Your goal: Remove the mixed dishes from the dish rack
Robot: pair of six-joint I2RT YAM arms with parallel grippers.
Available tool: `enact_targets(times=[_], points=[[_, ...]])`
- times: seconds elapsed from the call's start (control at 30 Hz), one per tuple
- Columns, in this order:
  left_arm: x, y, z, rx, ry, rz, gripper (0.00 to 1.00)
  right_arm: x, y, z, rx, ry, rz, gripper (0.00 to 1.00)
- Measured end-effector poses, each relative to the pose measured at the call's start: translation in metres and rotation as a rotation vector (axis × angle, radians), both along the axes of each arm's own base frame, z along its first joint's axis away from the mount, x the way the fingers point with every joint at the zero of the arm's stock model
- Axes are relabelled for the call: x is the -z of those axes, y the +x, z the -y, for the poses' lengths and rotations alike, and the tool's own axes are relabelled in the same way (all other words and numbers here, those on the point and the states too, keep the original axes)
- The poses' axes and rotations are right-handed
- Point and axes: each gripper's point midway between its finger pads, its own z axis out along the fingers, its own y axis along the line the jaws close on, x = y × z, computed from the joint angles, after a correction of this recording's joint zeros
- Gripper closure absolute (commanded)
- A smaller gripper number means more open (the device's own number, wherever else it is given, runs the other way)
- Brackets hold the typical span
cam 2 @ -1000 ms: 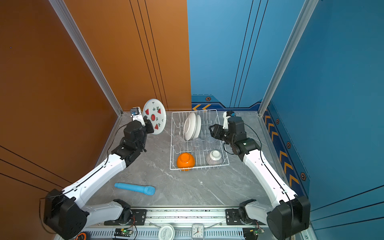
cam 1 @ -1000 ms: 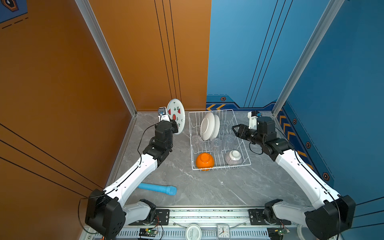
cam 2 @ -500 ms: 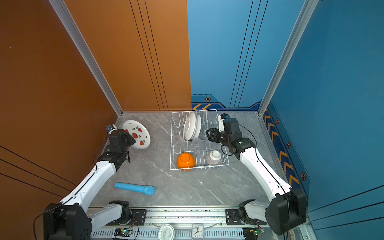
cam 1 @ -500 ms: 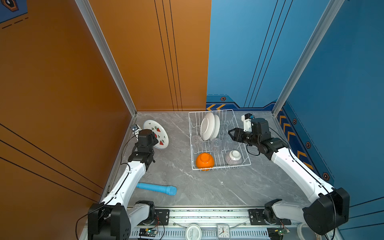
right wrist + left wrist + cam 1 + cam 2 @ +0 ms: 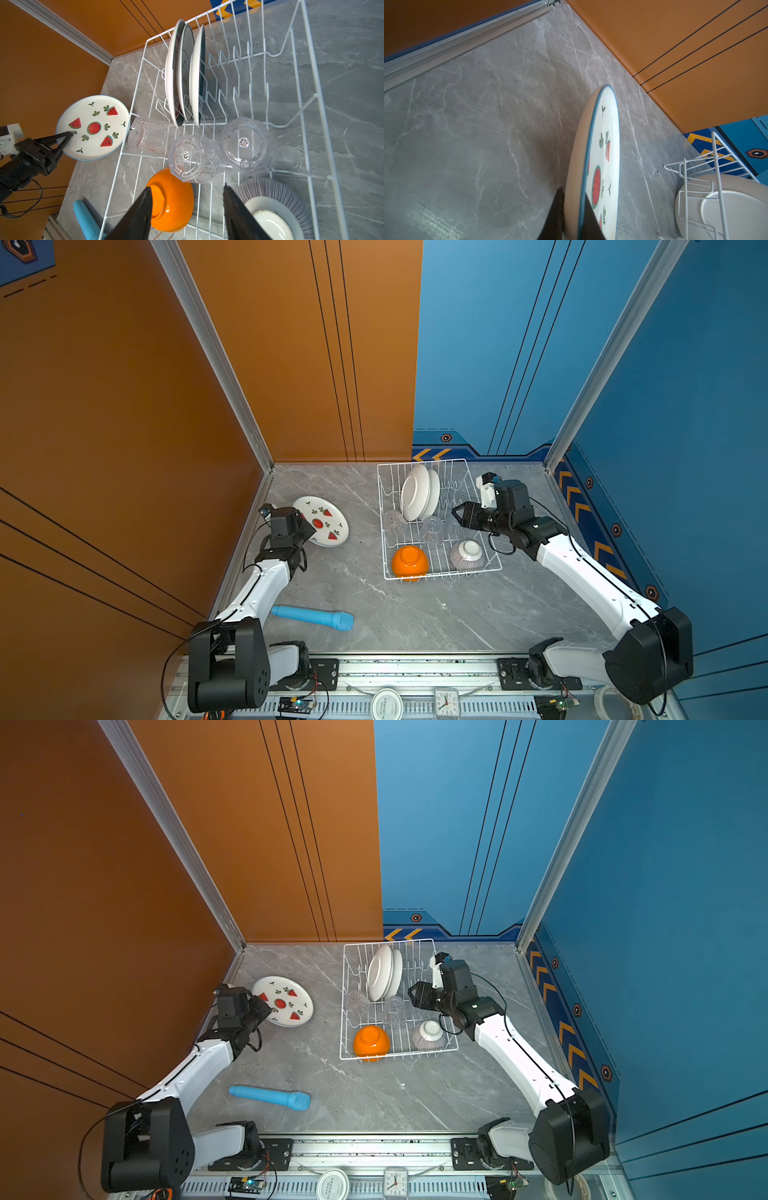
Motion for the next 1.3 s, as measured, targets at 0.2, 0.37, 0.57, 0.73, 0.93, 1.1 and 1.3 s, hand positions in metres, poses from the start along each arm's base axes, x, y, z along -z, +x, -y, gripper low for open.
enact_targets(times=[0.2,0.37,0.57,0.73,0.93,1.1,1.3], points=[[0.017,-0.005,0.0,0.004,-0.022,-0.024,1.0,0.006,-0.002,-0.006,-0.015,-0.009,-0.016,0.44],[0.022,-0.002,0.0,0.01,-0.042,-0.012,1.0,0.021,-0.001,-0.011,-0.021,-0.025,-0.051,0.43],[0.03,0.002,-0.002,0.002,-0.085,0.005,1.0,0.033,-0.002,-0.012,-0.009,-0.057,-0.077,0.43],[0.035,0.003,-0.002,-0.002,-0.103,0.015,1.0,0.037,-0.003,-0.015,0.003,-0.07,-0.082,0.43],[0.042,0.006,-0.002,-0.012,-0.13,0.015,0.71,0.051,-0.003,-0.018,0.028,-0.09,-0.118,0.44],[0.064,-0.007,-0.003,-0.02,-0.129,-0.065,0.5,0.062,-0.004,-0.022,0.04,-0.105,-0.145,0.47],[0.067,-0.01,-0.003,-0.006,-0.105,-0.089,0.3,0.065,-0.007,-0.027,0.047,-0.103,-0.157,0.48]])
